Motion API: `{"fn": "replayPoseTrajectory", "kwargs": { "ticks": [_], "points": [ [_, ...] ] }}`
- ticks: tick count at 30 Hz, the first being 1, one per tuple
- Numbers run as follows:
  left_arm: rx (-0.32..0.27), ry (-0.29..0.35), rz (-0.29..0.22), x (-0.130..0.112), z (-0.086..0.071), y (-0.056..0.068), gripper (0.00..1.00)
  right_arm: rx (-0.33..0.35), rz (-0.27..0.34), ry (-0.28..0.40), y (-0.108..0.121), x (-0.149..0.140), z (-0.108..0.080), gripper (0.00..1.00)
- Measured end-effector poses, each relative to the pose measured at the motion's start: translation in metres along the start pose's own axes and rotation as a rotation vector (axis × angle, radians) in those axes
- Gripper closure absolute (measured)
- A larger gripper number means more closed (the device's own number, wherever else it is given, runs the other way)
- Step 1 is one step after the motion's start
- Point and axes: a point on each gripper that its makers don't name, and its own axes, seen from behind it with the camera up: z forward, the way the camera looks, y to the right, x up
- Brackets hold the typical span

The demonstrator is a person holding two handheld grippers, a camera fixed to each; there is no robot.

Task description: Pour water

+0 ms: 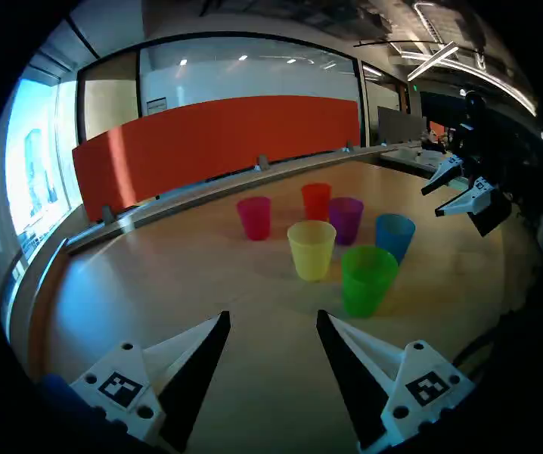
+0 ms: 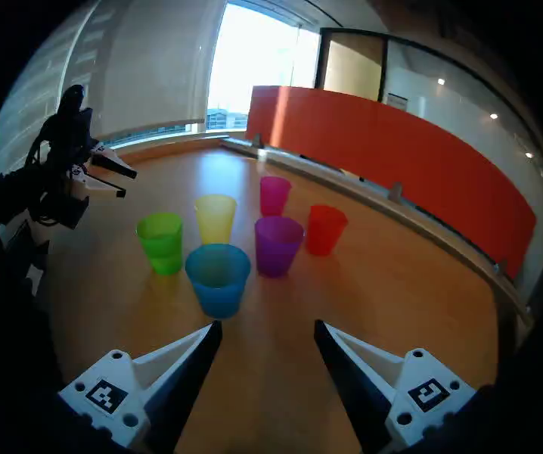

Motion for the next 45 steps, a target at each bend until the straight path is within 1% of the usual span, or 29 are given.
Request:
{"fn": "replayPoseTrajectory", "kwargs": {
  "ticks": [3,6,12,15,18,21,24,27,30,33,36,41,45],
  "points": [
    [0.030,0.013,-0.017,0.003,-0.003,-0.008,0.16,-0.028,0.011,0.002,0.004,0.000,-0.006,0.05],
    [0.052,0.024,-0.039,0.005,-0.005,-0.013,0.16,-0.062,0.035,0.007,0.008,0.001,-0.010,0.05],
    [0.096,0.041,-0.078,0.003,-0.007,-0.023,0.16,-0.147,0.106,0.003,0.024,-0.002,-0.015,0.06],
    [0.125,0.038,-0.094,0.001,-0.007,-0.030,0.16,-0.187,0.140,0.003,0.031,-0.004,-0.018,0.06],
    [0.148,0.052,-0.099,0.002,-0.007,-0.034,0.16,-0.217,0.173,0.003,0.038,-0.005,-0.020,0.06],
    [0.161,0.069,-0.108,0.005,-0.007,-0.037,0.16,-0.244,0.207,0.017,0.045,-0.003,-0.022,0.05],
    [0.177,0.082,-0.120,0.009,-0.006,-0.041,0.16,-0.271,0.236,0.048,0.053,0.005,-0.025,0.06],
    [0.205,0.102,-0.124,0.013,-0.006,-0.047,0.16,-0.297,0.258,0.082,0.059,0.011,-0.027,0.06],
    [0.241,0.124,-0.125,0.019,-0.008,-0.054,0.16,-0.322,0.262,0.105,0.064,0.016,-0.028,0.06],
    [0.261,0.146,-0.137,0.022,-0.009,-0.058,0.15,-0.346,0.253,0.125,0.068,0.020,-0.028,0.06],
    [0.275,0.169,-0.161,0.027,-0.010,-0.061,0.16,-0.364,0.245,0.142,0.070,0.025,-0.027,0.06],
    [0.290,0.194,-0.189,0.032,-0.010,-0.066,0.16,-0.399,0.249,0.181,0.076,0.033,-0.025,0.06],
    [0.304,0.220,-0.203,0.037,-0.010,-0.068,0.16,-0.454,0.254,0.237,0.087,0.047,-0.027,0.06]
  ]
}}
